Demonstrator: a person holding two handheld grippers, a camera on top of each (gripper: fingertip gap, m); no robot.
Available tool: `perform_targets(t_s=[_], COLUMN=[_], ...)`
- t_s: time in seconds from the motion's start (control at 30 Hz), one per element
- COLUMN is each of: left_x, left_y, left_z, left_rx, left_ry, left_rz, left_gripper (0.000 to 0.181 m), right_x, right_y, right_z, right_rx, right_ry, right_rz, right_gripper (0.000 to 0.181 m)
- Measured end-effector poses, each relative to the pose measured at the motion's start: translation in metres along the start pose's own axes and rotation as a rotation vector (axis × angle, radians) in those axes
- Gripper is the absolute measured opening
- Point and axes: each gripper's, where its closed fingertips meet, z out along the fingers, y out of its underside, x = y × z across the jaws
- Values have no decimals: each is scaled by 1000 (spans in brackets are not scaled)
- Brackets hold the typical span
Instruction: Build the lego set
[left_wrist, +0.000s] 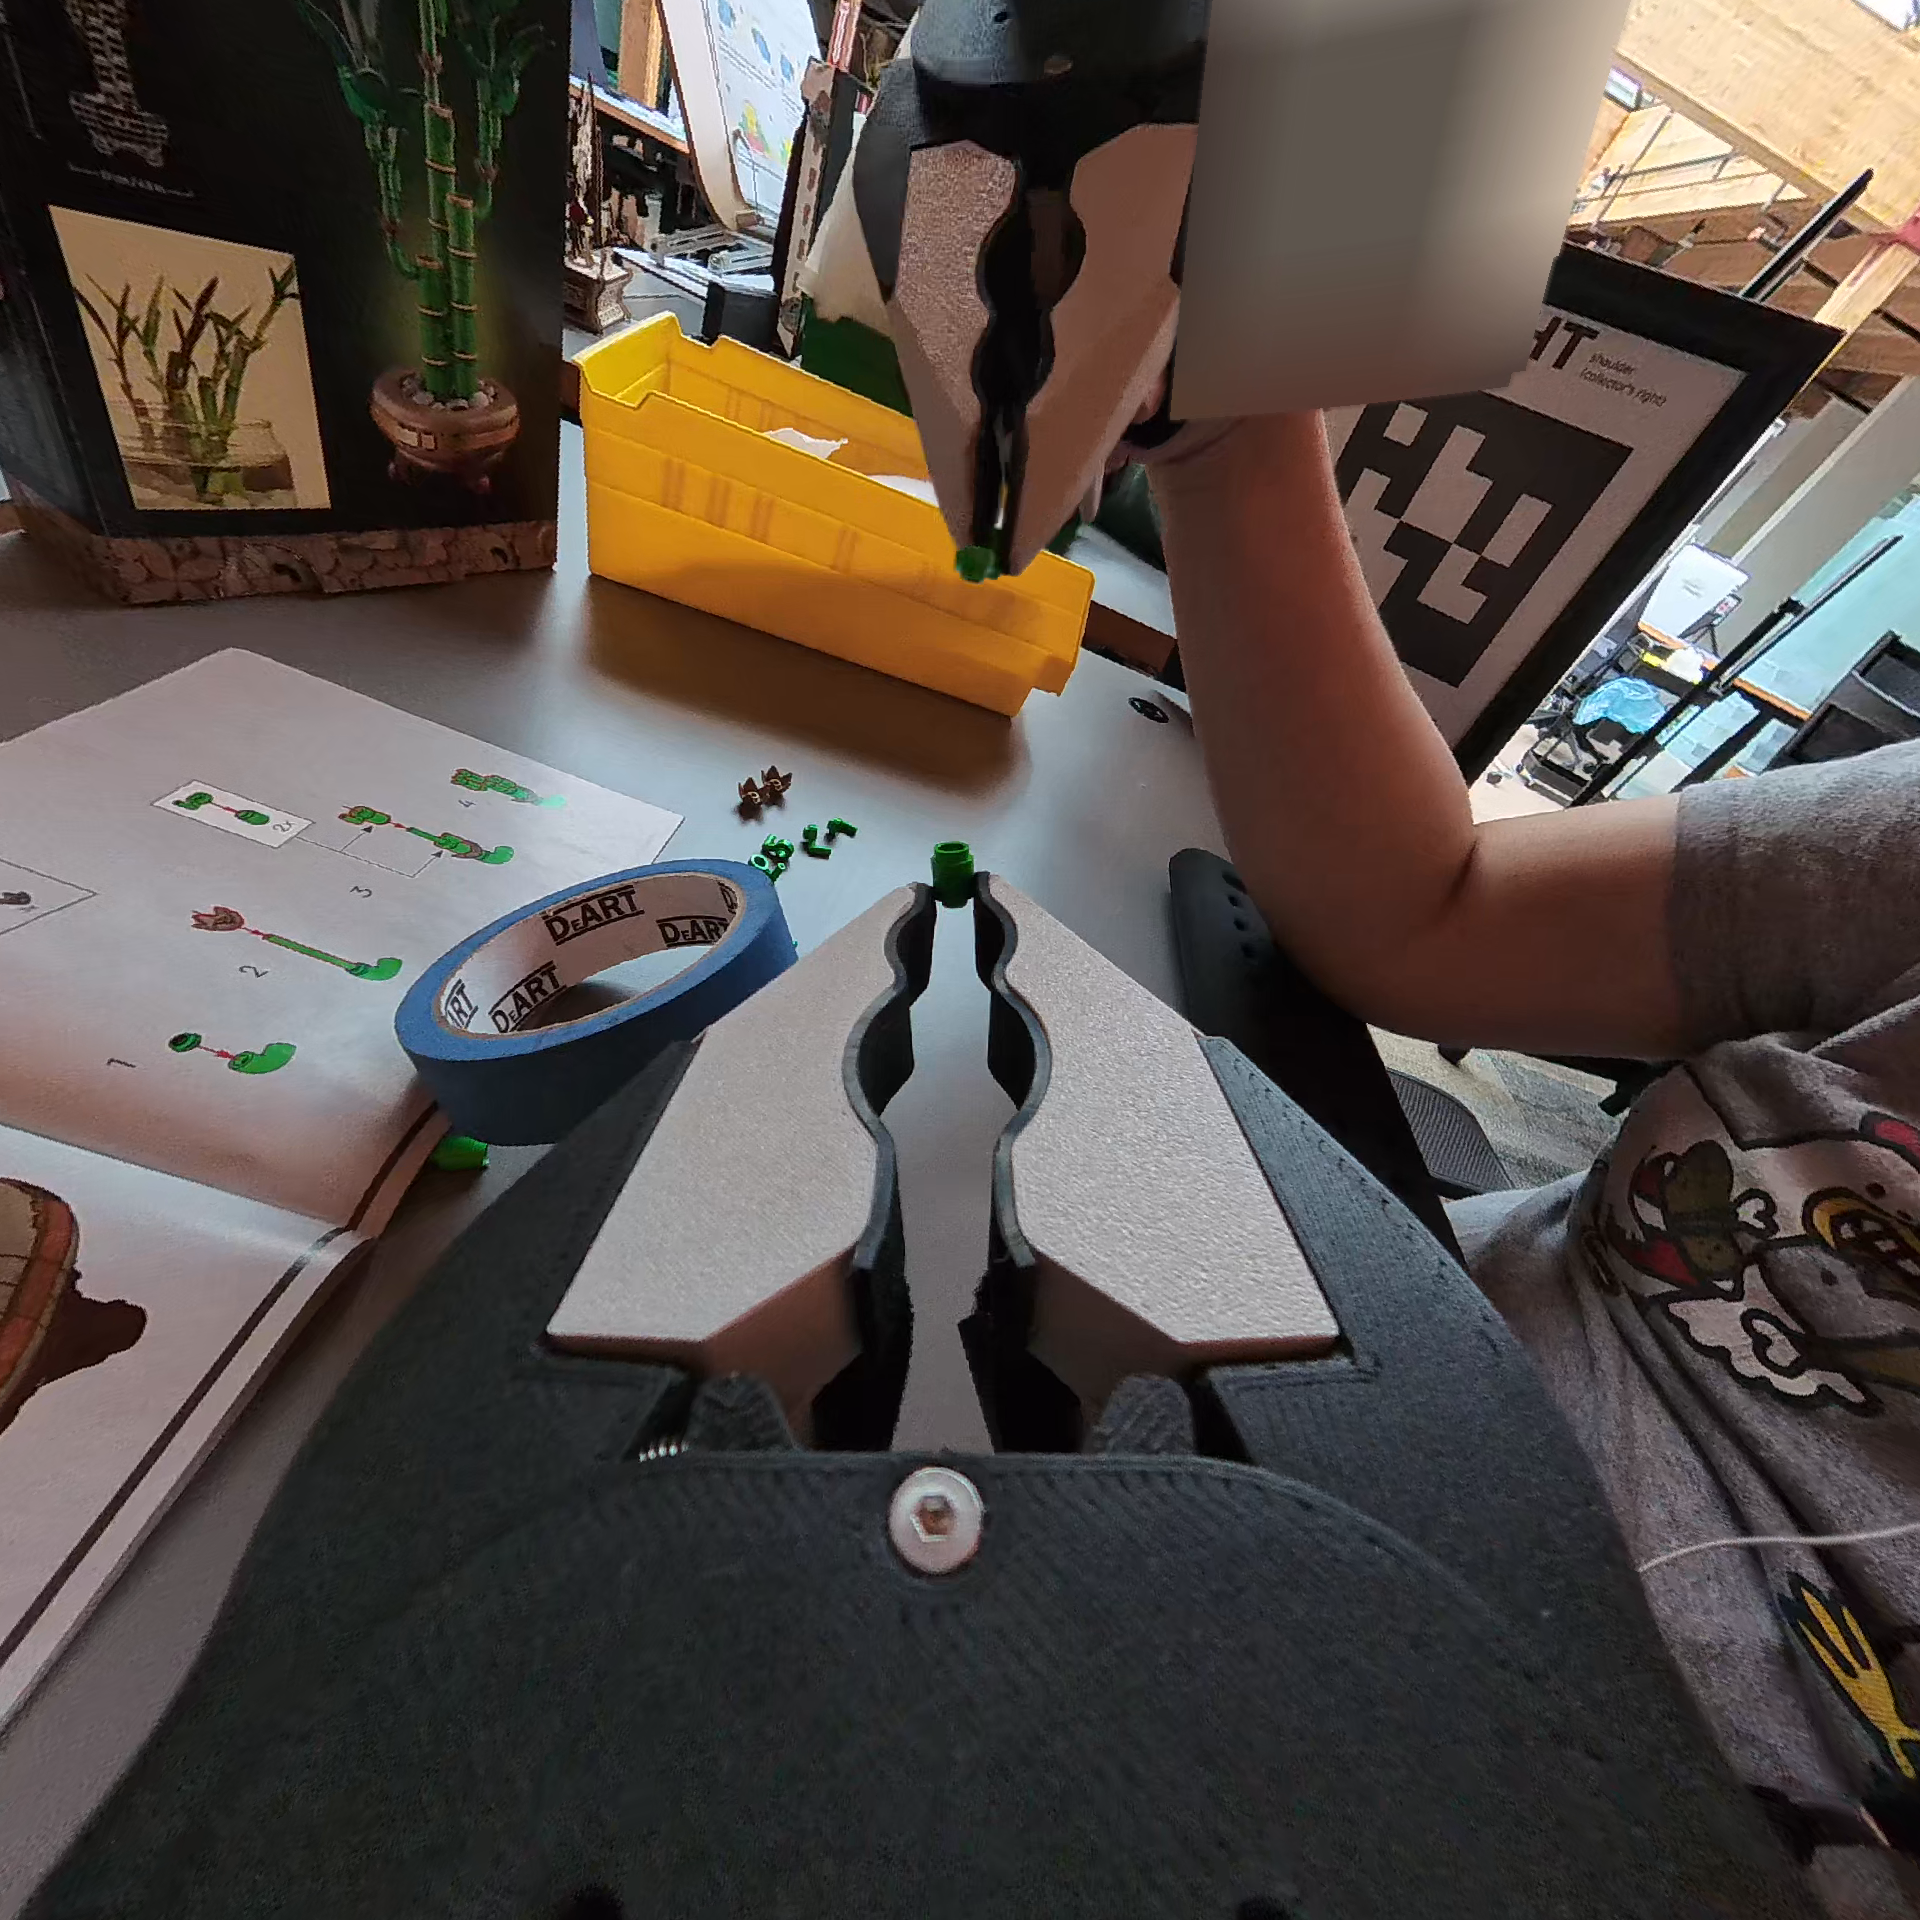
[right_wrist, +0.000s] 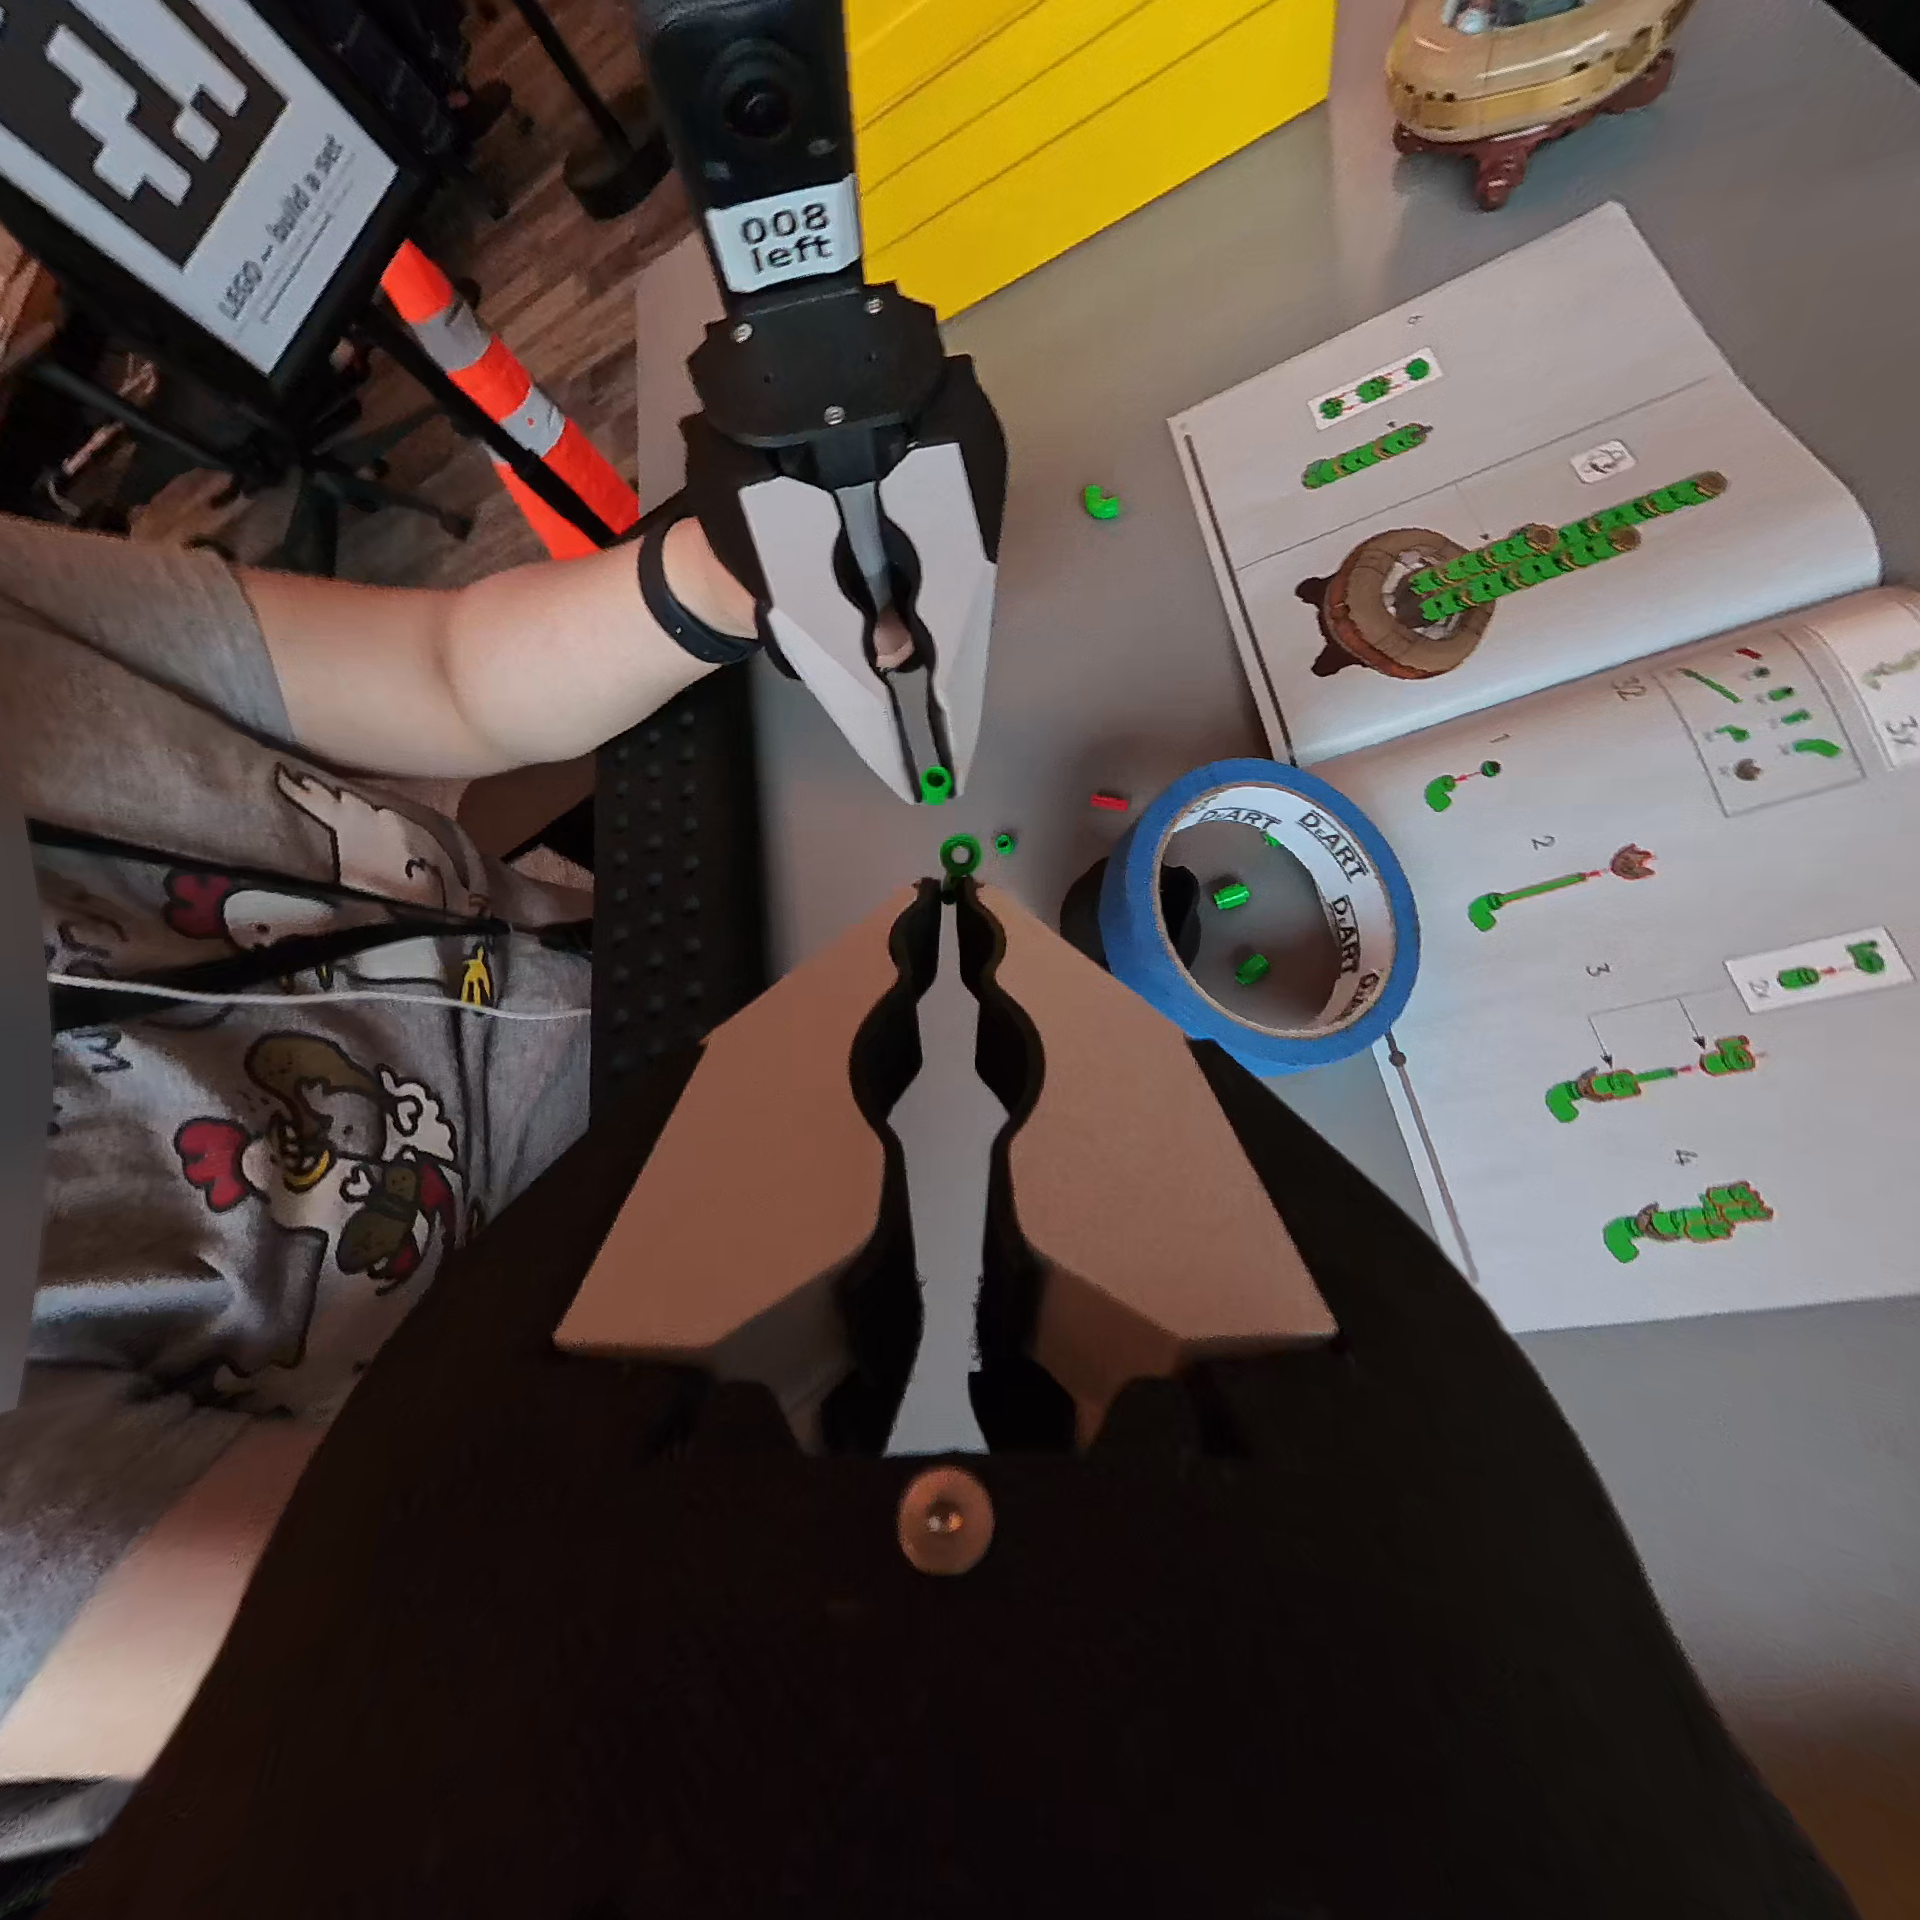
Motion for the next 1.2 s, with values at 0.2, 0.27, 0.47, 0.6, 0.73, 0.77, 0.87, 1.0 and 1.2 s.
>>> perform_targets(t_s=[0.2,0.27,0.47,0.6,0.73,0.77,0.87,1.0,1.2], left_x=[0,0,-2,-2,-3,-2,-1,-1,-2], left_y=[5,3,1,0,-1,0,0,1,1], left_z=[3,2,-2,-2,-3,-3,-3,-2,-2], left_rx=[-27,-20,-9,-9,-5,-5,-8,-10,-10], left_ry=[-2,-3,-6,-8,-6,-5,-2,-1,-3], left_rz=[9,11,7,9,5,4,6,7,6], left_gripper=[5,5,5,5,5,5,5,5,5], right_x=[-10,-10,-6,-4,-2,-2,-1,0,0], right_y=[13,13,16,17,20,19,20,21,22], right_z=[14,15,14,13,12,11,10,9,8], right_rx=[-113,-113,-118,-122,-127,-126,-125,-128,-126], right_ry=[-38,-41,-37,-34,-29,-29,-25,-21,-21], right_rz=[-119,-121,-107,-98,-95,-95,-93,-88,-87], right_gripper=[1,1,1,1,1,1,1,1,1])
